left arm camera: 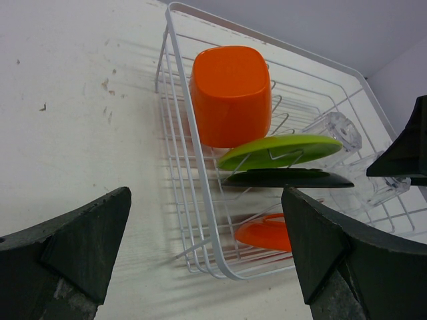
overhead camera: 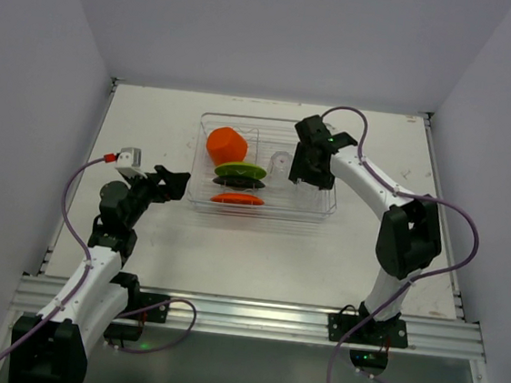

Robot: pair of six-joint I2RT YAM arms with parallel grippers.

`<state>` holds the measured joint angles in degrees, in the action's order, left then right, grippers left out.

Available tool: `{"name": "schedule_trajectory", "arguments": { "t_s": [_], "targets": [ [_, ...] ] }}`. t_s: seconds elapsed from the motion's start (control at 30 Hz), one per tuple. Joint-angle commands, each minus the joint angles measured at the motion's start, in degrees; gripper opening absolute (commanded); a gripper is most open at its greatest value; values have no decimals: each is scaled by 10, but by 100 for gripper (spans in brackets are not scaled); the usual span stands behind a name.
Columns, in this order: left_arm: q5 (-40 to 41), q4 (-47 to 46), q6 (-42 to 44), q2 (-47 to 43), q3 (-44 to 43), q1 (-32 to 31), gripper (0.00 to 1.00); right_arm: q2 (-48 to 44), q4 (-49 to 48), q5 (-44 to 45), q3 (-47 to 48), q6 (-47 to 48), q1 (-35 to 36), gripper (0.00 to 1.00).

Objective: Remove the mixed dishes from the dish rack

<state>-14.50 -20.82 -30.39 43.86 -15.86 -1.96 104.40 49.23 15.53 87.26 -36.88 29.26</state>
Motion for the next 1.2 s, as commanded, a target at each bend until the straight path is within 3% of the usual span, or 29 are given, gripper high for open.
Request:
{"name": "schedule_trajectory", "arguments": {
  "t_s": [0.0,0.43,0.63,0.87,1.0,1.17],
  "targets": [
    [4,-2,12,-4,-21,-3,100,-46,3,0,7,10,4,0],
    [-27,-26,9,18,-22,-3,100,-131,12,-11,24,23,7,0],
    [-96,-54,-14,36,-46,-3,100,-176,7,-24,20,32,7,0],
    [-268,-177,-123,134,-87,-24,100,-299,-93,-123,-62,62,7,0],
    [-308,-262,-188,148,-95,-38,100,-359,-148,-189,-97,76,7,0],
    [-348,-273,-230,142,-140,-74,100,-432,-216,-260,-154,88,7,0]
  ]
}}
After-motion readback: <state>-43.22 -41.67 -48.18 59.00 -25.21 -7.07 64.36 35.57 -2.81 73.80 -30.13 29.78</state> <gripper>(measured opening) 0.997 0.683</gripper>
